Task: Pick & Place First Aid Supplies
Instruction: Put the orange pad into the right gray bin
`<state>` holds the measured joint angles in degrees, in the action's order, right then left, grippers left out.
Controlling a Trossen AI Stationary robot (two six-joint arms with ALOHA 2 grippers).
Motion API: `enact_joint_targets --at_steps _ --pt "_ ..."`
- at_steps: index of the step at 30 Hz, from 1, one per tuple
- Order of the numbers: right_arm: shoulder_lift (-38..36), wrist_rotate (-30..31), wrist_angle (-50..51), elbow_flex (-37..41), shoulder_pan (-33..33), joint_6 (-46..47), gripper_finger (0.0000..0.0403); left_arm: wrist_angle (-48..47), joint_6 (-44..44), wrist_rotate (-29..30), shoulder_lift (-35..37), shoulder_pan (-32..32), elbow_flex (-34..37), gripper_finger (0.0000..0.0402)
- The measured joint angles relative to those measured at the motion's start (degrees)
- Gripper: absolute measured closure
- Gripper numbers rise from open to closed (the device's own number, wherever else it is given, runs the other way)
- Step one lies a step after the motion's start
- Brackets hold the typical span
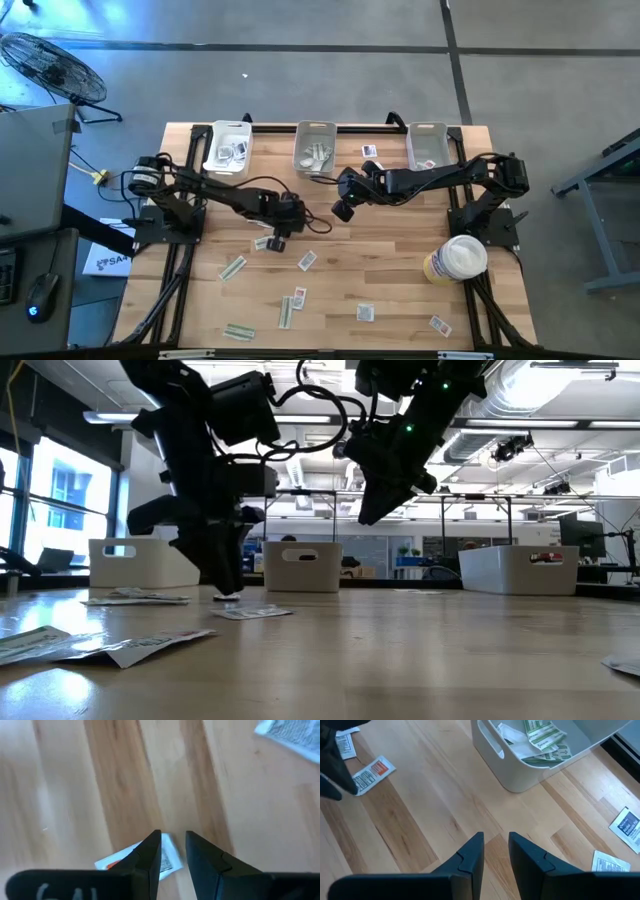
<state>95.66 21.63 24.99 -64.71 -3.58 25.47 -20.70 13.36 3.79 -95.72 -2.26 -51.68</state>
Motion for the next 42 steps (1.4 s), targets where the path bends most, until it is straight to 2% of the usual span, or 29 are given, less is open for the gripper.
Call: enact_joint_targets --at_steps 5,10,16,28,36,42 --pt "0.00 -0.22 0.00 0.00 0.01 0.00 0.0320 0.31 -4.44 0.66 0.00 0.02 0.00 0.0316" --pt "0.00 -0.18 0.00 0.00 0.01 0.00 0.0320 0.34 -6.78 4.50 0.00 0.02 0.00 0.0316" --pt "0.00 -0.34 0.00 0.00 0.01 0.00 0.0320 1.53 -7.90 0.72 0.00 -0.01 0.00 0.0316" --pt "0.00 -0.35 0.00 0.00 0.01 0.00 0.0320 1.72 -11.05 1.69 -0.22 -0.01 0.07 0.0316" --pt "0.00 -0.35 0.00 0.00 0.01 0.00 0.0320 11.50 -12.60 3.35 0.02 -0.07 6.62 0.0316" --pt "0.00 -0.35 -0.02 0.00 0.01 0.00 0.0320 12.17 -16.79 4.32 -0.03 0.22 8.48 0.0334"
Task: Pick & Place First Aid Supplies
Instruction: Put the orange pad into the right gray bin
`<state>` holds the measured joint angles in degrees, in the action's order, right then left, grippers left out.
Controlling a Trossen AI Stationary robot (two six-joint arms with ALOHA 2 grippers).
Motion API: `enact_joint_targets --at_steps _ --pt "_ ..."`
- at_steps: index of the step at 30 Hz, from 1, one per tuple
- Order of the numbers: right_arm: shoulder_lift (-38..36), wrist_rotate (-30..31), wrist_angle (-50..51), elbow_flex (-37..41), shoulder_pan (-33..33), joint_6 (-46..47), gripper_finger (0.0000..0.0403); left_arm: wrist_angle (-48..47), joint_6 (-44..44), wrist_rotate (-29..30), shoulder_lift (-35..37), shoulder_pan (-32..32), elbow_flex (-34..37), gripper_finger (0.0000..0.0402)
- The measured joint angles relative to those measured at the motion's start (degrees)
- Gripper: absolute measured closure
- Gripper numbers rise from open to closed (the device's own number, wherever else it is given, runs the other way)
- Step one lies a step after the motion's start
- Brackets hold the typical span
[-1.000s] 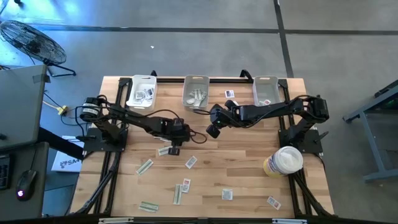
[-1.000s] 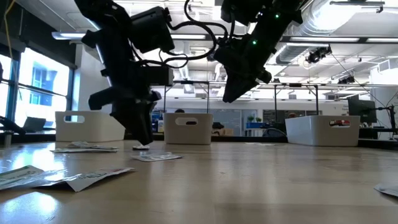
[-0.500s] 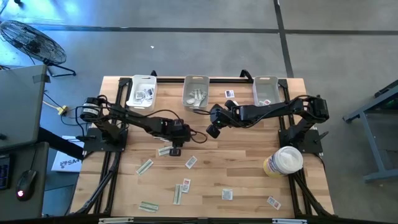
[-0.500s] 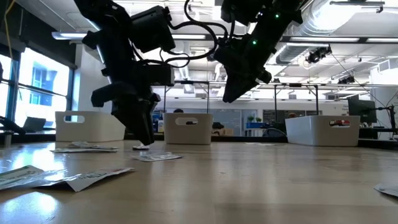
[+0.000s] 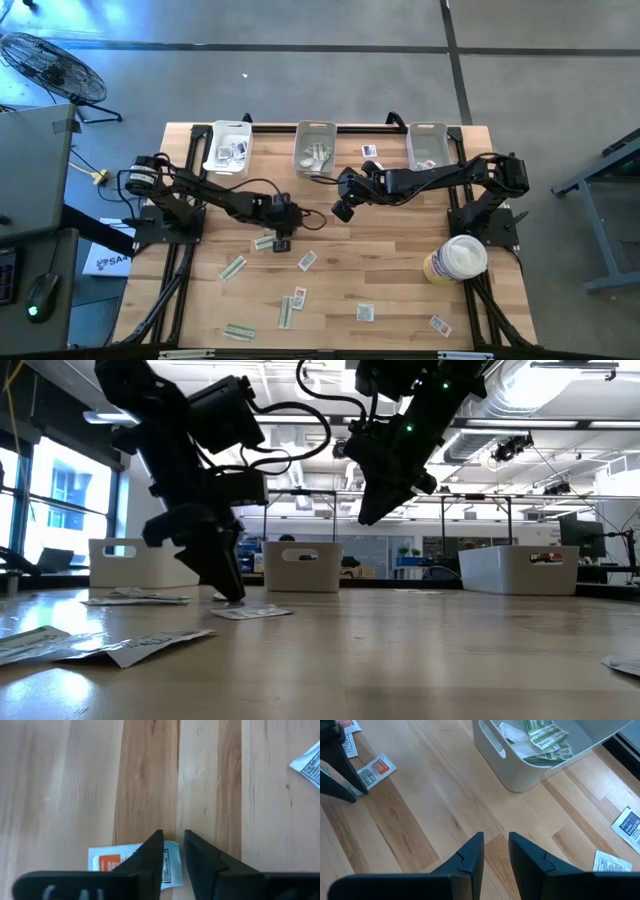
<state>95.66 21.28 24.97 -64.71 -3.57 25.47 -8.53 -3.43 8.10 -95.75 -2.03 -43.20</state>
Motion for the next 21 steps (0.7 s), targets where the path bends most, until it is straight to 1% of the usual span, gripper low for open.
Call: enact_joint_targets --at_steps 4,5,9,12,16,21 --pt "0.00 0.00 -0.02 0.00 0.00 0.00 0.0320 -0.08 -1.37 1.17 -0.08 0.05 0.06 0.0386" --pt "0.00 0.00 -0.02 0.00 0.00 0.00 0.0320 0.01 -1.38 1.30 -0.08 0.05 0.11 0.0393" --pt "0.00 -0.01 -0.02 0.00 -0.01 0.00 0.0320 0.17 -1.38 1.95 -0.13 0.10 0.15 0.0390" --pt "0.00 0.00 -0.02 0.00 0.00 -0.01 0.0320 0.35 -0.68 2.85 -0.14 0.10 0.17 0.0399" --pt "0.00 0.30 -0.03 0.00 -0.01 -0.30 0.0320 1.21 0.44 3.17 1.31 0.12 0.22 0.0400" --pt "0.00 0.35 -0.07 0.00 0.05 -0.51 0.0320 0.45 0.60 3.22 4.94 0.35 0.24 0.0401"
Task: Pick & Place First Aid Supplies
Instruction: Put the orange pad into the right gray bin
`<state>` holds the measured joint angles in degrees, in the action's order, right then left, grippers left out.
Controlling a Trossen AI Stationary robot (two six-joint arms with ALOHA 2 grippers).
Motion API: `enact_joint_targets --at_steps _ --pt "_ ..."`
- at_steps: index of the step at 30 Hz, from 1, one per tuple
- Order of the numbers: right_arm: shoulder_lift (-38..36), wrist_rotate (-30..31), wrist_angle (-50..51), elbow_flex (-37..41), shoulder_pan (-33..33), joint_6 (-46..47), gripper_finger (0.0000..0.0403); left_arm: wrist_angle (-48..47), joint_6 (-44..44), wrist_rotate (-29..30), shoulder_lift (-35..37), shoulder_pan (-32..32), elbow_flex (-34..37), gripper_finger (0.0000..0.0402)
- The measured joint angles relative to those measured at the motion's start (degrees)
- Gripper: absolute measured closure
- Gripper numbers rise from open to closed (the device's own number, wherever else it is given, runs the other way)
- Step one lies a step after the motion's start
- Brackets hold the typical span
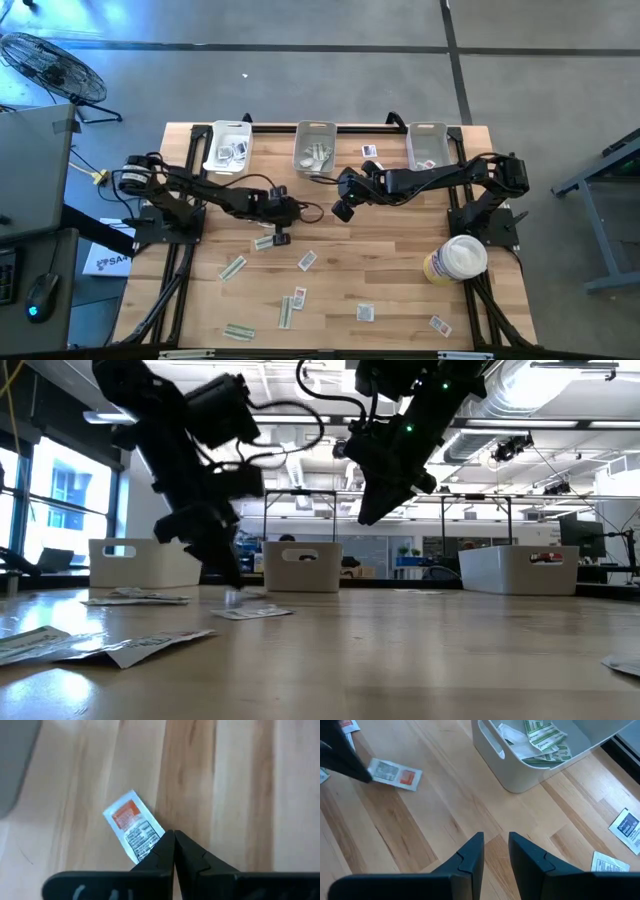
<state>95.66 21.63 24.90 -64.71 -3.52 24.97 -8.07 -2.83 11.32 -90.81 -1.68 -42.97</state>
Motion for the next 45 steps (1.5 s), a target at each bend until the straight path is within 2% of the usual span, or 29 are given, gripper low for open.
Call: enact_joint_targets --at_steps 11,18,22,26,29,32,40,45 --pt "0.00 0.90 -3.13 0.00 2.99 -3.08 0.0320 0.47 0.00 -1.87 4.05 -0.14 -0.15 0.0401" --pt "3.75 -0.40 -10.40 0.00 6.64 -11.76 0.0316 0.79 0.00 -2.83 4.05 -0.17 -0.15 0.0401" --pt "9.55 -2.37 -17.93 -0.02 8.47 -18.69 0.0291 1.22 0.00 -2.85 4.05 -0.19 -0.19 0.0402" --pt "15.49 -2.22 -28.76 0.00 9.26 -25.18 0.0246 1.24 -0.01 -2.85 4.05 -0.19 -0.19 0.0401" --pt "18.75 -2.60 -36.35 -0.04 9.25 -26.85 0.0214 1.47 -0.02 -2.89 4.05 -0.19 -0.19 0.0401" --pt "20.07 -3.01 -38.02 -0.04 8.91 -26.86 0.0194 1.34 -0.04 -2.89 4.05 -0.19 -0.19 0.0401" --pt "21.24 -0.70 -41.08 -0.09 9.72 -26.91 0.0190 2.76 -0.44 -3.02 4.07 -0.23 -0.21 0.0401" --pt "24.92 -1.41 -45.78 -0.09 9.55 -26.36 0.0196 4.05 -0.47 -2.98 4.07 -0.21 -0.21 0.0401"
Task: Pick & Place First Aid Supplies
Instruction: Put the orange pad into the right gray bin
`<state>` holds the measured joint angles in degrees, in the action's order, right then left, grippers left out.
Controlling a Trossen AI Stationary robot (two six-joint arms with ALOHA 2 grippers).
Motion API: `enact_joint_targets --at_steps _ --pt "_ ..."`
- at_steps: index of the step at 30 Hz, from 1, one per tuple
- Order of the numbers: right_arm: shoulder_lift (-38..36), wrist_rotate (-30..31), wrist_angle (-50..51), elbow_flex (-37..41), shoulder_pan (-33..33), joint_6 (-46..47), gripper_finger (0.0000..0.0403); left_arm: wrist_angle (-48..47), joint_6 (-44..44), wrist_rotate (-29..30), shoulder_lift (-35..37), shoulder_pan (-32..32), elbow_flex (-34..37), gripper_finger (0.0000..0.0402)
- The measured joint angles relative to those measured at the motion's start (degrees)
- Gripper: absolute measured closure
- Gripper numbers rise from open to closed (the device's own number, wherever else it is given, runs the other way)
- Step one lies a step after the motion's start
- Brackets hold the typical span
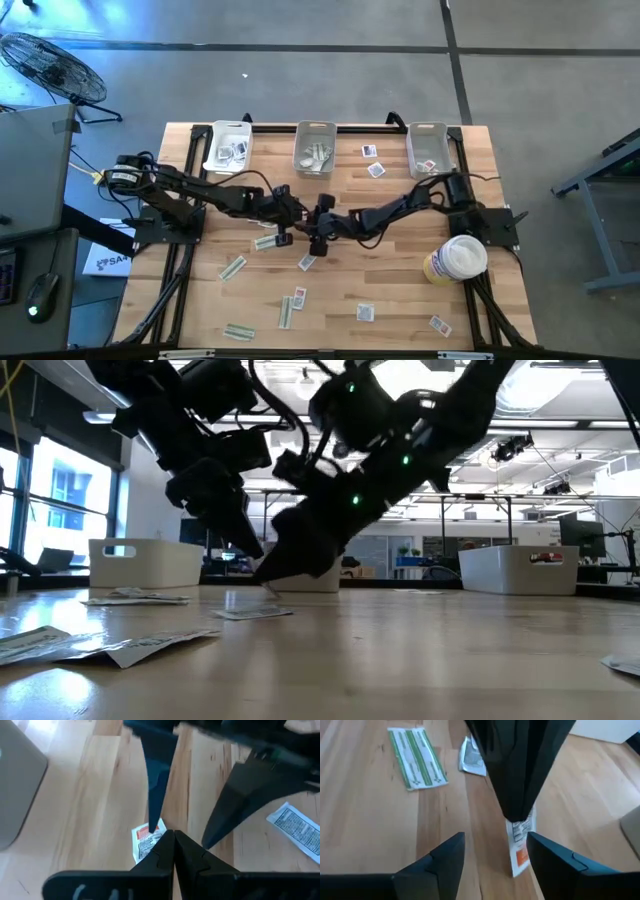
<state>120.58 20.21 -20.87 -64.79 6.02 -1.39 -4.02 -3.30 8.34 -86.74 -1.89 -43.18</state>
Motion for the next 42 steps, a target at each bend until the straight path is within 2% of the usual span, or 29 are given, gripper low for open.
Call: enact_joint_targets --at_steps 6,11,16,24,29,32,36,42 --pt "2.55 6.00 -4.47 -0.02 0.00 -0.15 0.0197 0.05 -0.01 0.02 0.00 0.00 0.00 0.0401" --pt "2.55 6.42 -4.32 -0.02 -0.26 0.40 0.0215 0.56 -0.03 0.10 0.02 0.02 0.00 0.0401" --pt "2.55 6.39 -3.40 -0.02 -0.48 2.47 0.0269 0.99 -0.03 0.42 0.02 0.02 0.00 0.0401" --pt "2.55 6.44 -3.33 -0.02 -0.50 2.57 0.0389 1.25 -0.01 0.37 0.02 0.02 0.00 0.0401" --pt "2.52 7.57 -3.02 -0.02 -0.50 2.85 0.0388 1.46 -0.01 0.33 0.73 0.07 0.00 0.0396" --pt "1.57 7.80 -0.40 -0.02 -0.52 2.87 0.0396 0.34 0.35 0.31 2.90 0.07 -0.09 0.0373" --pt "-1.74 8.23 4.67 -0.02 -0.44 4.02 0.0397 -1.65 1.55 0.33 8.53 0.07 -0.09 0.0319" --pt "-10.44 6.10 18.67 0.04 -0.13 9.25 0.0399 -8.08 3.60 4.95 15.95 0.04 -0.22 0.0253"
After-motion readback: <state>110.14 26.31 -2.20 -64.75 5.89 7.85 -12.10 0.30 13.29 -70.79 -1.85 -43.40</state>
